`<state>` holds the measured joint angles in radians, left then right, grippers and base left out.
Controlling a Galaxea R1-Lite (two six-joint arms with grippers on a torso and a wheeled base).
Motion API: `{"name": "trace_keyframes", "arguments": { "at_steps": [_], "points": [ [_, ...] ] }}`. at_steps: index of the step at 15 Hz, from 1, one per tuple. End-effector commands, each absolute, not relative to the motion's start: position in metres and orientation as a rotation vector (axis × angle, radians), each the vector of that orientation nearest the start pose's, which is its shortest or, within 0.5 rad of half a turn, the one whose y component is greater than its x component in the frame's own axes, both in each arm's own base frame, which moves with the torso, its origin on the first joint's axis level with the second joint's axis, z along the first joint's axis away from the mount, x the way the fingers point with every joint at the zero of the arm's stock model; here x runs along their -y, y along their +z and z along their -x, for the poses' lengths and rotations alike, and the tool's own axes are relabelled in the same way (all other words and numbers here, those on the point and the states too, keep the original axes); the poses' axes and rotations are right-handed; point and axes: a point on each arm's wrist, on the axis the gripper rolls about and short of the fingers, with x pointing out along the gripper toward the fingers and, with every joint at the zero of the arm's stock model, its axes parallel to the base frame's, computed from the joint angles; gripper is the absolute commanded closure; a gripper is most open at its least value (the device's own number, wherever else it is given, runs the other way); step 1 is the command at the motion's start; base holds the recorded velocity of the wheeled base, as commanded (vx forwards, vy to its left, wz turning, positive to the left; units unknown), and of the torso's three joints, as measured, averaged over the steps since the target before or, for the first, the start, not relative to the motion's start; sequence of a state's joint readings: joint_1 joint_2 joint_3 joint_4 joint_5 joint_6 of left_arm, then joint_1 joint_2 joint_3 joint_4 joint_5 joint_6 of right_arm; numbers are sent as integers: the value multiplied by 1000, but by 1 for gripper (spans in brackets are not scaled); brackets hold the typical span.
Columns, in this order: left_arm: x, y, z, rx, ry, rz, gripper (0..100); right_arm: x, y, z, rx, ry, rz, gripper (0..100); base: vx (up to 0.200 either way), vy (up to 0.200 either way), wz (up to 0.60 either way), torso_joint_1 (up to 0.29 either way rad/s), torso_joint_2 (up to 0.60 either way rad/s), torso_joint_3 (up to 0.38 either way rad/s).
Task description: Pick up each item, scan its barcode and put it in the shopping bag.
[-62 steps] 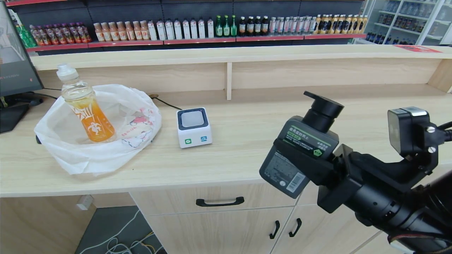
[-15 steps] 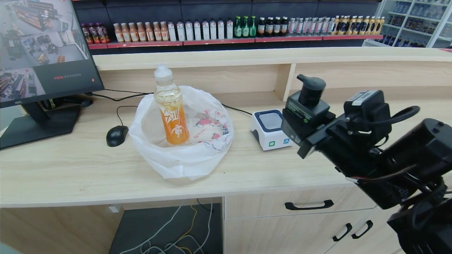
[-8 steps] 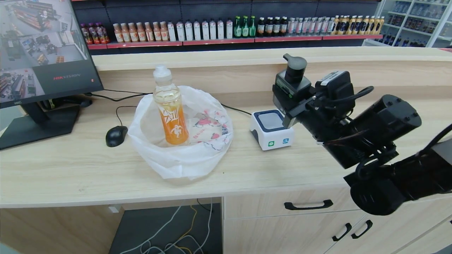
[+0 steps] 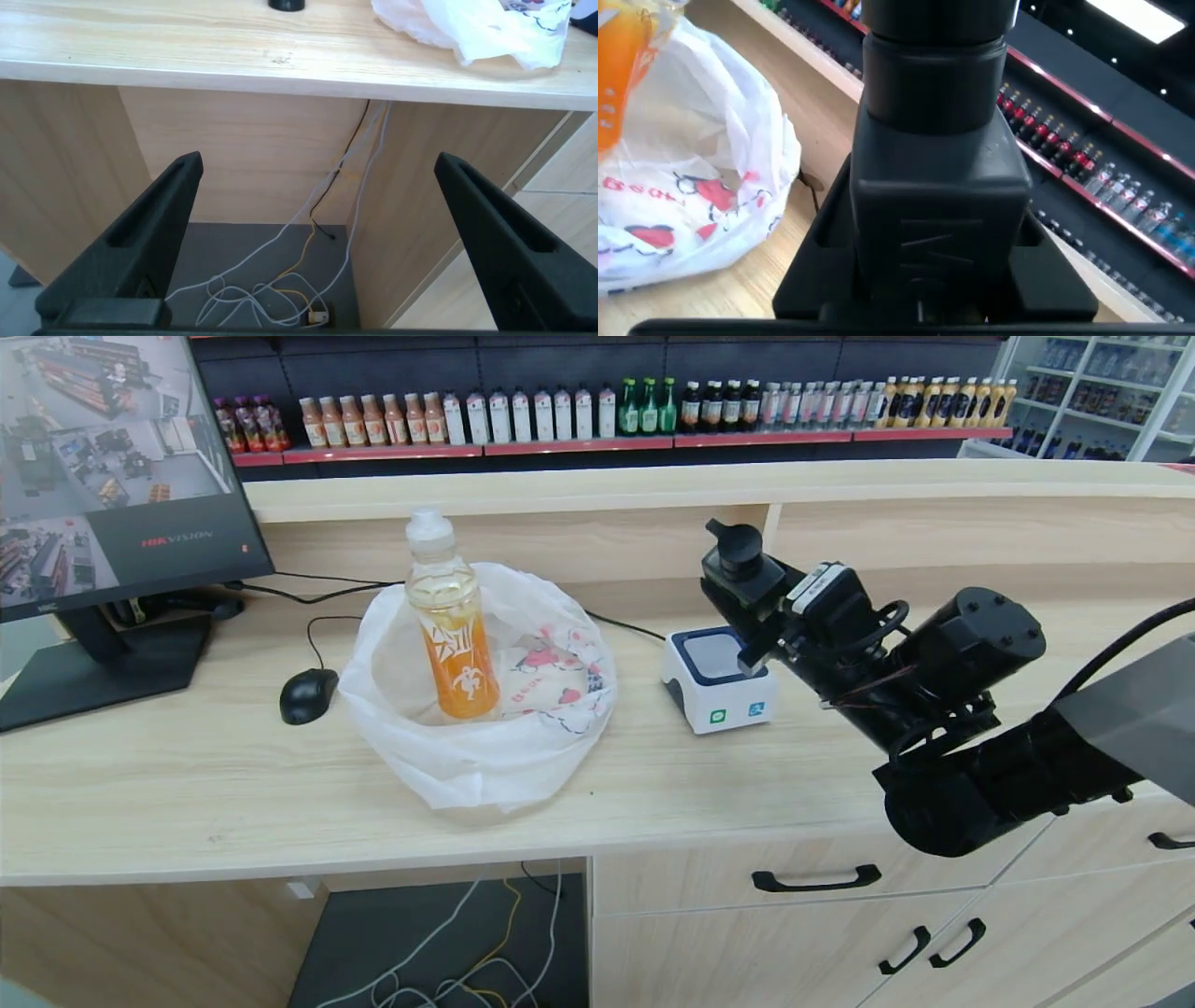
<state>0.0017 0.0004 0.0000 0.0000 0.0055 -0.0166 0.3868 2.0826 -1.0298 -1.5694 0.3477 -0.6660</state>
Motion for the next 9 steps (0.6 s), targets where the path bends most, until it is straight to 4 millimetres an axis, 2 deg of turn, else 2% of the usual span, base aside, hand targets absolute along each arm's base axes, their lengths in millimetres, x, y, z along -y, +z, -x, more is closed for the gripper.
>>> {"name": "trace_keyframes", "arguments": {
  "at_steps": [1, 6, 9],
  "points": [
    [0, 75, 23, 0, 8, 17, 0, -150, 188, -366, 742, 528, 634, 100, 0, 0, 0, 0, 0, 0],
    [0, 75, 23, 0, 8, 17, 0, -148, 180, -389, 793, 577, 669, 100, 0, 0, 0, 0, 0, 0],
    [0, 75, 23, 0, 8, 17, 0, -133, 171, -399, 785, 606, 700, 100, 0, 0, 0, 0, 0, 0]
  ]
}}
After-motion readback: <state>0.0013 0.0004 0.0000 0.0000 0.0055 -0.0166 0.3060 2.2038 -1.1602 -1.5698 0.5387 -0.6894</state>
